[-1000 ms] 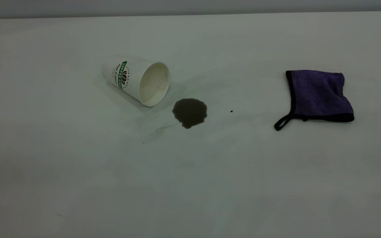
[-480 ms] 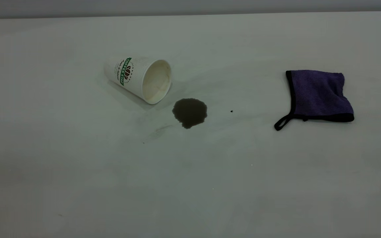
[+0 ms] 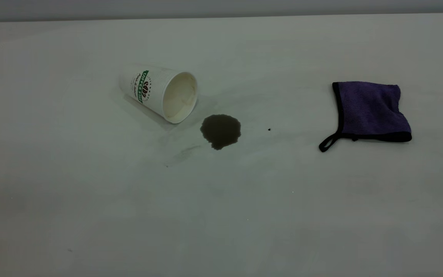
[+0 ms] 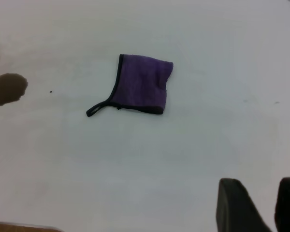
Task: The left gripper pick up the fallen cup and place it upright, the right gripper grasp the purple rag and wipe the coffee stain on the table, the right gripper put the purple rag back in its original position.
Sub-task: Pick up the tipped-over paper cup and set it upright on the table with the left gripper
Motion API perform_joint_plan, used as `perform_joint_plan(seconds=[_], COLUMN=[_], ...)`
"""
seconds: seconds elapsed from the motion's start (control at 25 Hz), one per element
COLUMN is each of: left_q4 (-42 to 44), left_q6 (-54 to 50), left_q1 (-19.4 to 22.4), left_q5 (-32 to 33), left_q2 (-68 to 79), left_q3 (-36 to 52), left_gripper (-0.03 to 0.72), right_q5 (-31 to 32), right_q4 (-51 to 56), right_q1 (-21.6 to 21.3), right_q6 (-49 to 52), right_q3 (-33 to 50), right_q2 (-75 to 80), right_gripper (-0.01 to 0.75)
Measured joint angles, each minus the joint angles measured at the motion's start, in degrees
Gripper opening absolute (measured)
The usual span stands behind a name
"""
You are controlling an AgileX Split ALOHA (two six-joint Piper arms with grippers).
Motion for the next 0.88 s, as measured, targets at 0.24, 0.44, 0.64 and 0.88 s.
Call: perform_joint_plan(seconds=[0.24,0.44,0.64,0.88], left_q4=[0.38,4.5,8.72,8.78], left_q6=[-0.48,-1.64,-2.54,0.34], left_q1=[0.0,0.0,0.0,0.0], left_q5=[-0.83,-8.33,-15.55,-23.02], left_q2=[0.23,11.01,30.92,51.41], left_q3=[-0.18,-3.41,-8.84,-15.29], left_gripper=[0.287,0.287,0.287,0.397], right_q5=[0.0,0.0,0.0,0.0], right_q4=[0.0,0.0,0.0,0.0], right_q1=[0.0,0.0,0.0,0.0], right_q6=[0.0,0.0,0.0,0.0], right_q3=[0.0,0.0,0.0,0.0], right_q2=[0.0,0.0,0.0,0.0], right_gripper=[0.237,0.237,0.237,0.237])
